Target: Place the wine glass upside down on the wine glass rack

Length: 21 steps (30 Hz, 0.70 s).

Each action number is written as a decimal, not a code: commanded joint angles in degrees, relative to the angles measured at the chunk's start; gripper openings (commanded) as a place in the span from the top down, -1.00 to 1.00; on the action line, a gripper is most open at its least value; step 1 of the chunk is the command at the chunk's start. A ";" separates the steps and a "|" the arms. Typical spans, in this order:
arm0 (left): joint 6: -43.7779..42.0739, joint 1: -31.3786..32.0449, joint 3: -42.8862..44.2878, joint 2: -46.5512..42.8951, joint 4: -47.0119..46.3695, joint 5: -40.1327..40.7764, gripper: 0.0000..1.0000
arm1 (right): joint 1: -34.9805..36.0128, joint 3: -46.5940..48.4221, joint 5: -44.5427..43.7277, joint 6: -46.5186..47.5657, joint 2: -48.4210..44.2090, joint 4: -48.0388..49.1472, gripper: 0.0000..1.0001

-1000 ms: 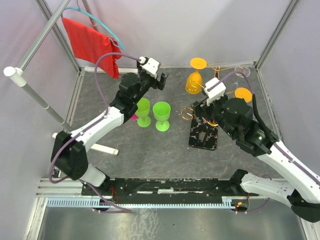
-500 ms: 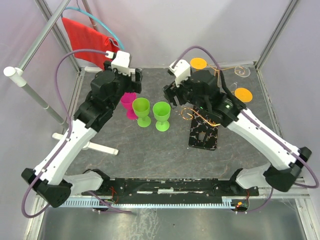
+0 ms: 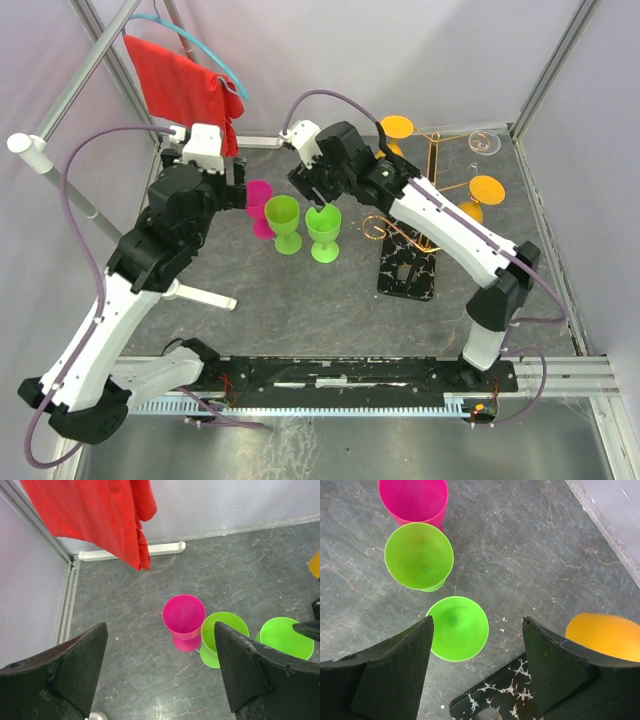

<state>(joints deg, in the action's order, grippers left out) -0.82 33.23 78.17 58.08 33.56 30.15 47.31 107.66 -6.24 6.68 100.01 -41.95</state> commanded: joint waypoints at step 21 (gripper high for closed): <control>-0.10 -0.09 -4.02 -8.33 2.29 2.54 -0.93 | -2.97 17.54 -1.76 11.00 17.75 -17.00 -0.37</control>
<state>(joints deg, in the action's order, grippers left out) -0.82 33.23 74.54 50.50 37.26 31.59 44.91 122.50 -8.97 15.57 116.75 -57.39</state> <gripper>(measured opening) 0.962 0.698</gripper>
